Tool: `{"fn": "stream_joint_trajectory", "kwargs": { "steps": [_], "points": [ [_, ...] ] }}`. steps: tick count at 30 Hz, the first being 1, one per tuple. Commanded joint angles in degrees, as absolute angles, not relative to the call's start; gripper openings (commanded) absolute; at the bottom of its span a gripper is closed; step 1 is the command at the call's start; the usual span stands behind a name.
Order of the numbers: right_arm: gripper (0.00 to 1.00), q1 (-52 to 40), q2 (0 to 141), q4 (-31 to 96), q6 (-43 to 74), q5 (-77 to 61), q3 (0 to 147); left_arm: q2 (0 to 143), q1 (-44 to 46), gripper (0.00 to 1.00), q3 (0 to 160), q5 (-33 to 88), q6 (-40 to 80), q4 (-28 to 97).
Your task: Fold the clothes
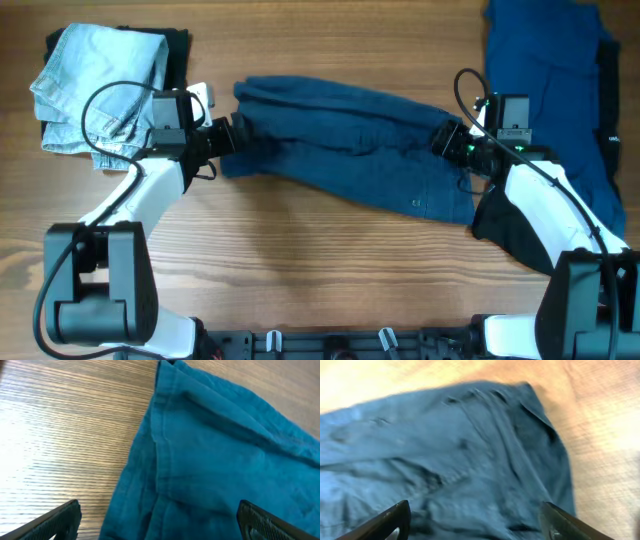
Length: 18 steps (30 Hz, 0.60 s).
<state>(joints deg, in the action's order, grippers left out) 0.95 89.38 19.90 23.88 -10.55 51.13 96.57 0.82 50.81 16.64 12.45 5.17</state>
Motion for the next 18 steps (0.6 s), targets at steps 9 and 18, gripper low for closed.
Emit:
{"fn": "stream_joint_trajectory", "kwargs": {
  "steps": [9, 18],
  "points": [
    [0.83, 0.60, 89.60, 19.03, 21.71, -13.26, 52.53, 96.97, 4.99, 1.00, 54.74, 17.78, 8.05, 4.95],
    [0.82, 0.60, 89.67, 27.18, 26.00, -9.80, 52.42, 99.29, 5.76, 0.93, 54.72, 20.10, 7.68, 3.11]
  ]
}}
